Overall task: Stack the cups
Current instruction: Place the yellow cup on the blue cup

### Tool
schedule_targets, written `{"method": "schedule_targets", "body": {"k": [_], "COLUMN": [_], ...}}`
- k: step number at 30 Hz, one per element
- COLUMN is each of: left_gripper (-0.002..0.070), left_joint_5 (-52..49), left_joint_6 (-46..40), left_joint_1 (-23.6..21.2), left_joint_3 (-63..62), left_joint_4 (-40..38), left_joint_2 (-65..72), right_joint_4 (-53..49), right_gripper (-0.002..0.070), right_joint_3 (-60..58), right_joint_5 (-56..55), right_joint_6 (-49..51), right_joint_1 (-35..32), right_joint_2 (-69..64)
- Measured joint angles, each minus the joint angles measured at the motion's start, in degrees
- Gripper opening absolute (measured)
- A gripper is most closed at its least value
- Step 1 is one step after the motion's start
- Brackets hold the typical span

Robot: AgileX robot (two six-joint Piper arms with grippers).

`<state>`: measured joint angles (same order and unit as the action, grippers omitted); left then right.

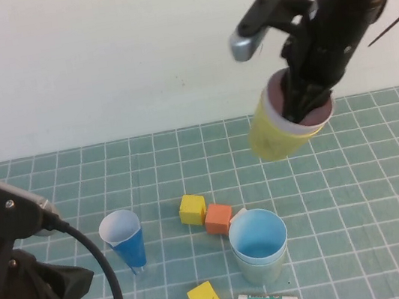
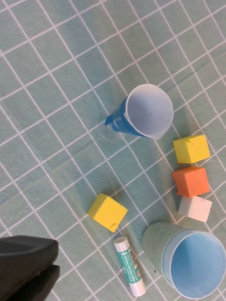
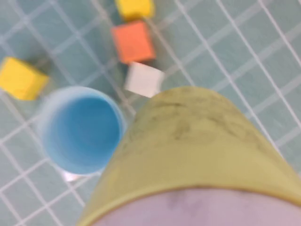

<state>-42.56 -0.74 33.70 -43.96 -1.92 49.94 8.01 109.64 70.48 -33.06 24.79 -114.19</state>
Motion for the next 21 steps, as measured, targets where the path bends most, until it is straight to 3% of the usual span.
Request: {"method": "schedule_targets", "body": {"k": [8,21], "left_gripper": [0.0,0.0], "left_joint_5": [0.0,0.9], "left_joint_6": [0.0,-0.8], "left_joint_1": [0.0,0.0], "left_joint_3": [0.0,0.0], "left_joint_4": [0.0,0.0], "left_joint_2": [0.0,0.0], "right_joint_4": [0.4,0.4], "right_gripper": [0.0085,0.0106], "right_joint_3": [-2.0,-7.4], "right_joint_5": [0.0,-0.2], "right_joint_6": [-0.6,-0.6], "right_joint_1": [7.3,7.5], "right_joint_2": [-2.8,-5.7]}}
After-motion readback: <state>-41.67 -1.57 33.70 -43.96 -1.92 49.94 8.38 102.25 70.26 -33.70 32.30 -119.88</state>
